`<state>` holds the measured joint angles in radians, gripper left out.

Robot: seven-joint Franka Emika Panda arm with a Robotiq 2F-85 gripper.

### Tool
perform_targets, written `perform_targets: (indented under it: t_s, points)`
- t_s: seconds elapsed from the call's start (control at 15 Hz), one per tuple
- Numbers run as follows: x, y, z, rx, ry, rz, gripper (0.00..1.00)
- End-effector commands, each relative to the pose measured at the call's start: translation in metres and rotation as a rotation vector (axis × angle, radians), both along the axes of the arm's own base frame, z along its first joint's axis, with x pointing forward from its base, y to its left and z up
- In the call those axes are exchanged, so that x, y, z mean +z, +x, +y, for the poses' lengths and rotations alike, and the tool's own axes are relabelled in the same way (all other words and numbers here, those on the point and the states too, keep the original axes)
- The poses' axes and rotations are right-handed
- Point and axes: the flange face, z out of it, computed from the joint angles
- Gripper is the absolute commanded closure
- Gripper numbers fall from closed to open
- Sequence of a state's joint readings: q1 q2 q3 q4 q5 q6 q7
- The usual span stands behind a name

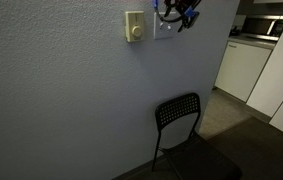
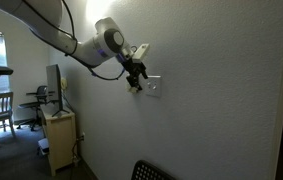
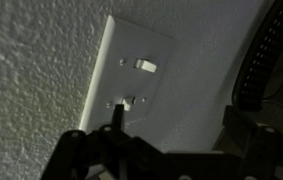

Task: Flip the the switch on the wall to turn off the light.

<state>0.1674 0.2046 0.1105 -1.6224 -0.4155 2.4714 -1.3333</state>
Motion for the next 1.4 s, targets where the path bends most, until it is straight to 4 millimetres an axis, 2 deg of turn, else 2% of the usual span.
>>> perform_targets:
  t_s: [0.0, 0.47, 1.0, 1.2, 1.33]
  points:
    - [-0.013, 0.022, 0.004, -0.047, 0.049, -0.027, 0.0]
    - [-0.023, 0.035, 0.003, -0.138, 0.152, -0.013, 0.0]
    - [-0.053, 0.043, -0.005, -0.232, 0.258, 0.136, 0.0]
    - [-0.053, 0.043, -0.004, -0.246, 0.277, 0.149, 0.0]
    - [-0.047, 0.039, -0.003, -0.256, 0.28, 0.14, 0.0]
